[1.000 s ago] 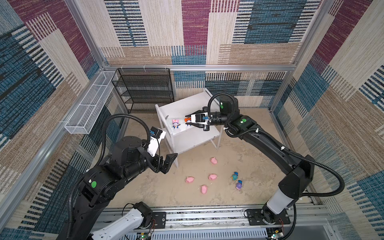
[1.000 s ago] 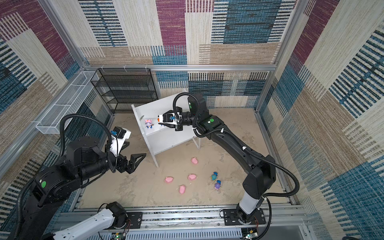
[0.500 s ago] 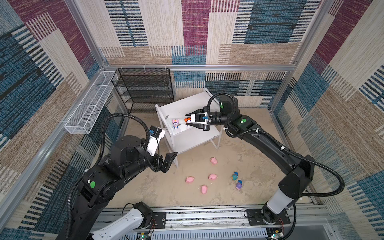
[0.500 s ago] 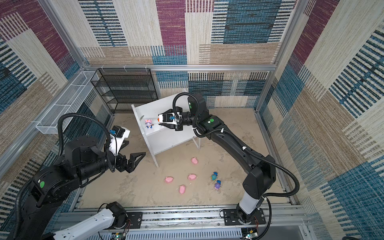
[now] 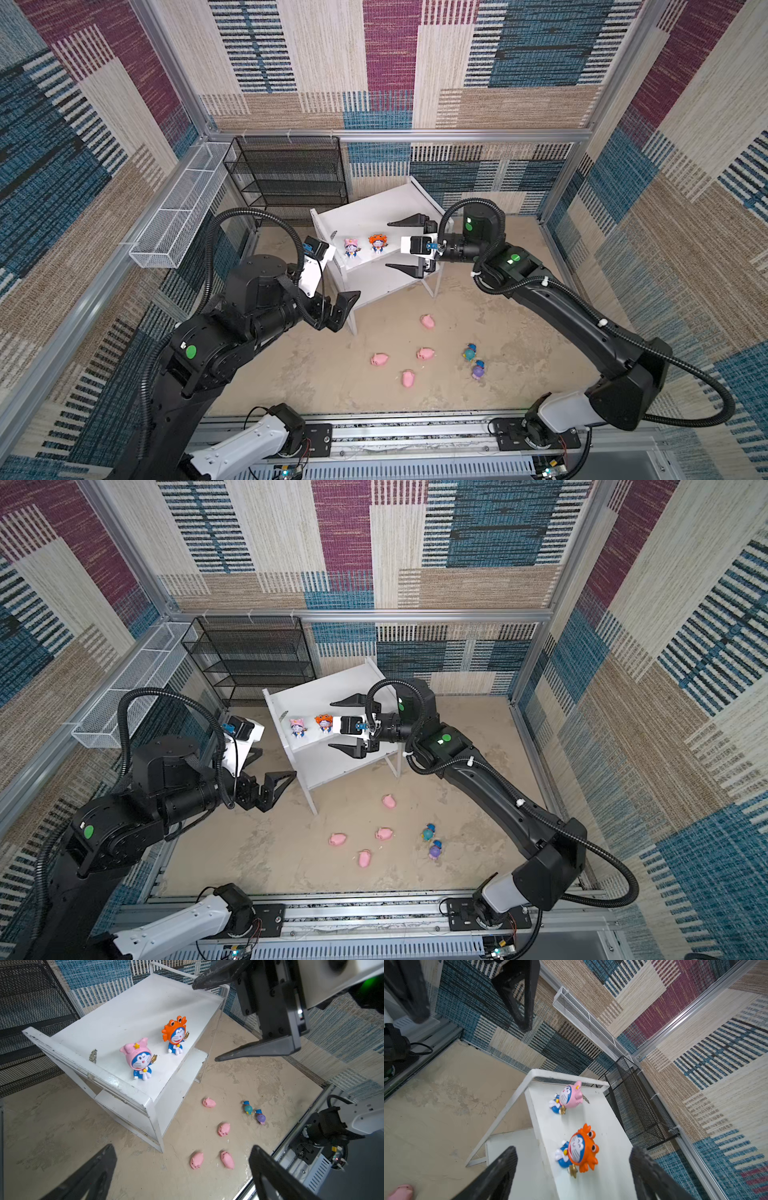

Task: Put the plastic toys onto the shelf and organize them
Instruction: 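Set the crab-hat figure beside the pink-hooded figure and open the right gripper, then move the right gripper back down over the blue-hatted teal and purple figures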

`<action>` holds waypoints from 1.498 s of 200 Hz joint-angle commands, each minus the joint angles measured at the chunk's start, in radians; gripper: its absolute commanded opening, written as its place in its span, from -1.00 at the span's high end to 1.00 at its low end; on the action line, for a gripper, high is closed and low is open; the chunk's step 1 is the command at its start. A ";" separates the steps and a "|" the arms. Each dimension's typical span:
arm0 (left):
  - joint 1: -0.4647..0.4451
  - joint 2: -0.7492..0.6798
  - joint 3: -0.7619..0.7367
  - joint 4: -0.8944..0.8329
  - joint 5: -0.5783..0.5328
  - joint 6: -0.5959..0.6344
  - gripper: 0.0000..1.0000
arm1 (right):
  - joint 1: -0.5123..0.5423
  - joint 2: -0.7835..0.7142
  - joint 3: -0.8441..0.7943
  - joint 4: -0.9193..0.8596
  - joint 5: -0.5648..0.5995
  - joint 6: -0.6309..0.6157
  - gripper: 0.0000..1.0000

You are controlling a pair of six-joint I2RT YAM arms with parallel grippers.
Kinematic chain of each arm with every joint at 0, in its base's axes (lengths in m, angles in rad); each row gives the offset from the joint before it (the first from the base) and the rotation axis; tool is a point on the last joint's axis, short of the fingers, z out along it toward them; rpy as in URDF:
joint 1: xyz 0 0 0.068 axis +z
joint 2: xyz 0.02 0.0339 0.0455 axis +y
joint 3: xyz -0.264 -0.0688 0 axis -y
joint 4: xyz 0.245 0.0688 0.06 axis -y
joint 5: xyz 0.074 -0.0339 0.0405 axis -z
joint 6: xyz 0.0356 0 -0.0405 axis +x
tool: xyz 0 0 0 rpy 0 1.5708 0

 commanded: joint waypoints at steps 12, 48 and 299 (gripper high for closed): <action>0.001 0.007 0.020 0.022 0.096 0.037 -0.99 | 0.002 -0.125 -0.103 0.088 0.113 0.227 -1.00; 0.000 0.014 0.011 0.022 0.272 0.047 -0.99 | 0.002 -0.228 -0.161 -0.024 0.259 0.509 -1.00; -0.036 -0.119 -0.326 0.208 0.493 -0.005 -0.99 | -0.037 -0.493 -0.968 -0.478 0.665 1.731 -0.90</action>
